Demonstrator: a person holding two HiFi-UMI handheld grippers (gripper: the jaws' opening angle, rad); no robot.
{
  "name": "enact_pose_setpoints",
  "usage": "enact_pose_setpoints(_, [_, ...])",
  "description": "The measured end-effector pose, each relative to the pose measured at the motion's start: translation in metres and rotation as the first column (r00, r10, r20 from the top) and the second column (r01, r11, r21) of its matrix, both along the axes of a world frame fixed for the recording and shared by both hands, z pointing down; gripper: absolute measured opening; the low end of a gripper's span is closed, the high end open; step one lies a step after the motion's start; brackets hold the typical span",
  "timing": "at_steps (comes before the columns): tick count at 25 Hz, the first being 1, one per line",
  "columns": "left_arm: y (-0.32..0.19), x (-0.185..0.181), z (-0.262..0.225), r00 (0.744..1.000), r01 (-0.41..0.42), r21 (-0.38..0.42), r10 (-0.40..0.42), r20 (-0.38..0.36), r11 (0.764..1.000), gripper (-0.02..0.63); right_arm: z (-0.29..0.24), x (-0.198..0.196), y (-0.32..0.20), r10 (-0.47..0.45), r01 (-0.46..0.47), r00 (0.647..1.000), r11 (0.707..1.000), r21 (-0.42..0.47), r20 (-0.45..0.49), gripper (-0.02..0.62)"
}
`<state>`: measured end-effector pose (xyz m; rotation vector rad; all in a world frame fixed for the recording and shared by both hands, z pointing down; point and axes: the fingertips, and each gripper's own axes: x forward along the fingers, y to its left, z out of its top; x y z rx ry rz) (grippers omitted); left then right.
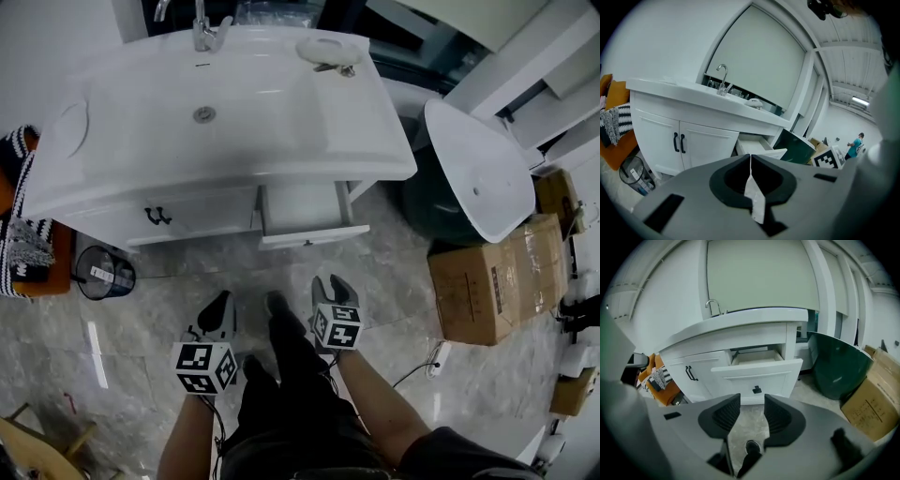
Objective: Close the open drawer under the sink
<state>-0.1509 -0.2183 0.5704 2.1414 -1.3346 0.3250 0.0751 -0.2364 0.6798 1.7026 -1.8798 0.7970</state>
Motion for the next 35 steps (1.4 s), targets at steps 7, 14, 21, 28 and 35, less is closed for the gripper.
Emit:
enact_pose_setpoints(7, [-0.025,0.005,0.033,0.999,0.05,-0.039,-0.05,0.021,0.998,0.017,0.044,0.0,-0.043,-0.009,0.009,1.0,1.0,-0.016,-0.008,0.158])
enact_pose_setpoints(14, [-0.045,0.01,0.056,0.997,0.074,-0.076,-0.072,0.026,0.994,0.017,0.073,0.0,-0.081,-0.001,0.001,1.0,1.0,-0.017,-0.007,0.157])
enact_pose_setpoints(21, [-0.061,0.023,0.077,0.997,0.077,-0.115,-0.076,0.017,0.99,0.017,0.108,0.001,-0.105,-0.024,0.023,1.0,0.998,-0.063,-0.015,0.158])
enact_pose_setpoints(28, [-0.066,0.028,0.09,0.997,0.068,-0.126,-0.064,0.03,0.99,0.017,0.123,-0.003,-0.115,-0.047,0.045,0.998,0.998,-0.054,-0.036,0.156])
enact_pose_setpoints(35, [-0.069,0.025,0.096,0.998,0.052,-0.138,-0.047,0.039,0.989,0.017,0.125,-0.005,-0.119,-0.066,0.063,0.997,0.996,-0.063,-0.04,0.155])
